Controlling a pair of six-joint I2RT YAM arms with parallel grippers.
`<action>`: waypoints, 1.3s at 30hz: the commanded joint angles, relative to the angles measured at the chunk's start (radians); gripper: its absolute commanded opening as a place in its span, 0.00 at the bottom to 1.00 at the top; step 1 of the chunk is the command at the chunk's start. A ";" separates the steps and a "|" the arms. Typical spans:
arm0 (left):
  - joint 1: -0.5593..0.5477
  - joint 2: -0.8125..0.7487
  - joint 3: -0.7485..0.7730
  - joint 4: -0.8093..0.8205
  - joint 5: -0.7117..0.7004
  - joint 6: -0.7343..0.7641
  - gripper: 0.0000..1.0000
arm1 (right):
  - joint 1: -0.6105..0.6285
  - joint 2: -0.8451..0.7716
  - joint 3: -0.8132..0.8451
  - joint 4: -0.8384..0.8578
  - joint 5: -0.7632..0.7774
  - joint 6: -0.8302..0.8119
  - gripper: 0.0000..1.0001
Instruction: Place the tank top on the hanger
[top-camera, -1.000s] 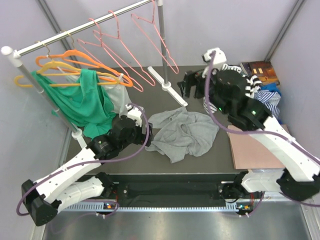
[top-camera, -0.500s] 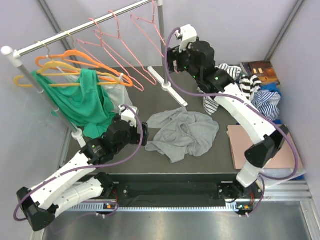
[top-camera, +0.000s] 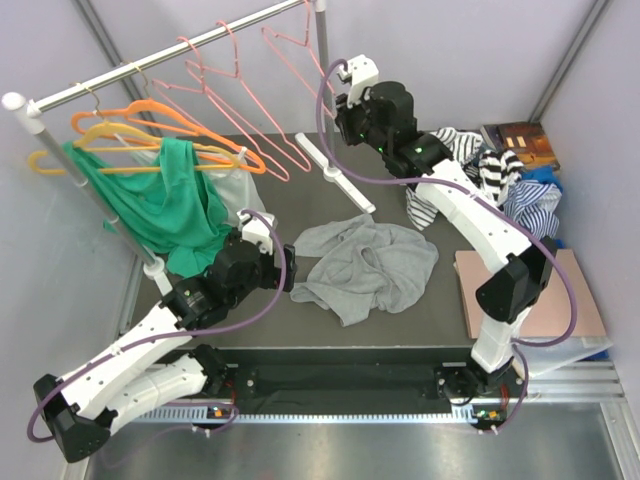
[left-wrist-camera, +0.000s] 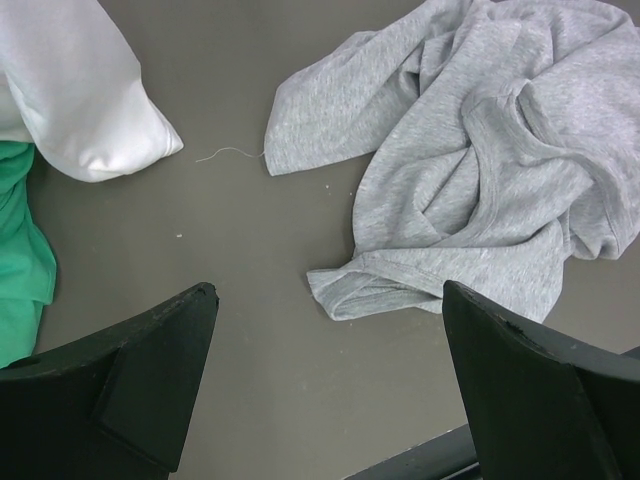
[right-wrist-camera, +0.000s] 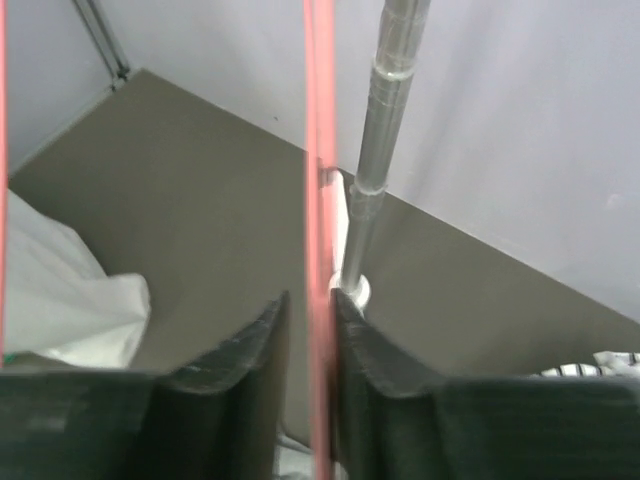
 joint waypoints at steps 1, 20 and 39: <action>0.001 -0.011 -0.010 0.001 -0.020 -0.001 0.99 | 0.007 -0.036 0.025 0.049 -0.014 -0.001 0.14; 0.001 0.030 -0.013 0.002 -0.015 -0.010 0.99 | 0.040 -0.128 0.072 0.087 0.013 -0.032 0.00; 0.001 0.113 -0.018 0.011 -0.023 -0.066 0.97 | 0.108 -0.645 -0.559 0.040 0.187 0.105 0.00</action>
